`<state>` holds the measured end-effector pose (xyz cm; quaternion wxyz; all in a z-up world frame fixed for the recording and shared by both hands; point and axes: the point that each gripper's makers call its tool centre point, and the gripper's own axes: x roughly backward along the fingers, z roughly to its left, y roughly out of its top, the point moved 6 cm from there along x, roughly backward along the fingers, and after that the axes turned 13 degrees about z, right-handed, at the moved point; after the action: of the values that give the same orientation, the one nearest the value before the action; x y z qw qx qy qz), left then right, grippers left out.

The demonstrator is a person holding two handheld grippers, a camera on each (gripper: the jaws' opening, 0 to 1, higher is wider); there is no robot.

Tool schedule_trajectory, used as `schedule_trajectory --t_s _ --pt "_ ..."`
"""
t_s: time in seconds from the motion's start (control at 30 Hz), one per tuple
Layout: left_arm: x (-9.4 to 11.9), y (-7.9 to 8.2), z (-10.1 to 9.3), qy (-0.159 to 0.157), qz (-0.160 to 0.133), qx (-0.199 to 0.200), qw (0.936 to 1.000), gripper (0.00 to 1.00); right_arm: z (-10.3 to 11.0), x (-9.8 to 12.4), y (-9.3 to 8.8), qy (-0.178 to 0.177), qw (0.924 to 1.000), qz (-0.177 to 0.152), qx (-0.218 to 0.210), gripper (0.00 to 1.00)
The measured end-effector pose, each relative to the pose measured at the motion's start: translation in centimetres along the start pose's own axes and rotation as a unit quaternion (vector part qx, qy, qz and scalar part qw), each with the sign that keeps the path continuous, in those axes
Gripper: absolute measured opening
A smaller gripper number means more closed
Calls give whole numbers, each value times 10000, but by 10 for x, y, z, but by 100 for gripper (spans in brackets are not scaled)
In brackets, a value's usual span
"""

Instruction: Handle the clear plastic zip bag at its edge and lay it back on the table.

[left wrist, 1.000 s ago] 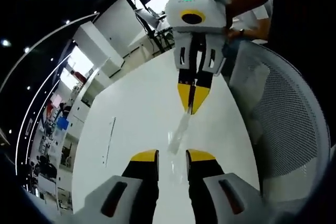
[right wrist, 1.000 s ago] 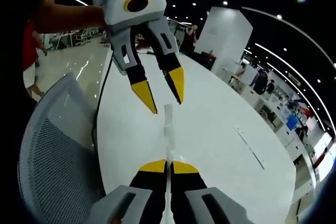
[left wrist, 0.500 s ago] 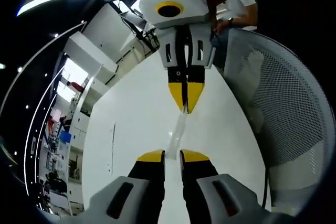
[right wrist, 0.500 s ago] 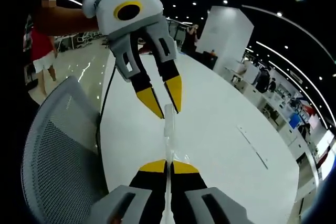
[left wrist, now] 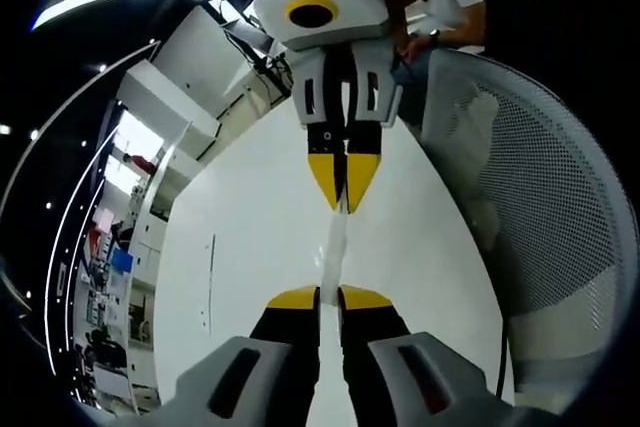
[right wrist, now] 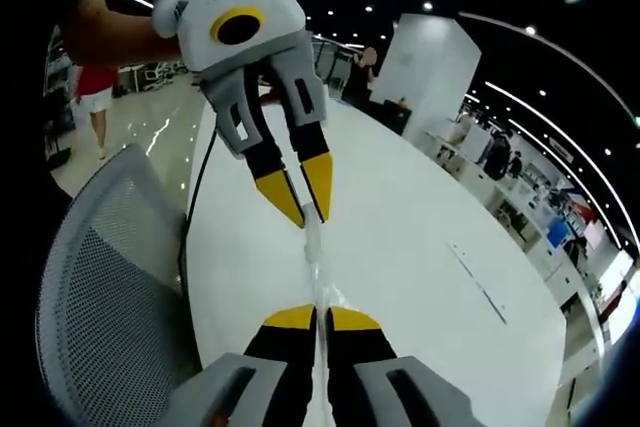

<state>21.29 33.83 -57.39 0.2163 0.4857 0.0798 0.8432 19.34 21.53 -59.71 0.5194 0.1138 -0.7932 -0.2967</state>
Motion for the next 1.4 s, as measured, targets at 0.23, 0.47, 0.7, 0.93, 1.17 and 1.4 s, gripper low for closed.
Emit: schedule_trajectory --t_s 0.23,0.47,0.7,0.93,1.17,1.4 --pt "1 -1 -2 -120 79 106 9998 0 0 2 2 -110 9998 -134 37 1" --pt "1 -2 -4 -206 120 158 9996 0 0 6 6 -267 9988 -272 298 4" --pt "0 -4 -4 -266 160 294 9991 0 1 7 9 -270 9981 -335 452 3" --pt "0 -5 -4 -312 169 441 9984 0 1 9 11 -290 9976 -373 516 3" --pt "0 -4 -5 -360 166 563 9976 0 2 8 10 -248 9978 -344 510 1" --pt "-1 -4 -5 -264 186 334 9989 0 3 6 9 -151 9986 -301 410 0"
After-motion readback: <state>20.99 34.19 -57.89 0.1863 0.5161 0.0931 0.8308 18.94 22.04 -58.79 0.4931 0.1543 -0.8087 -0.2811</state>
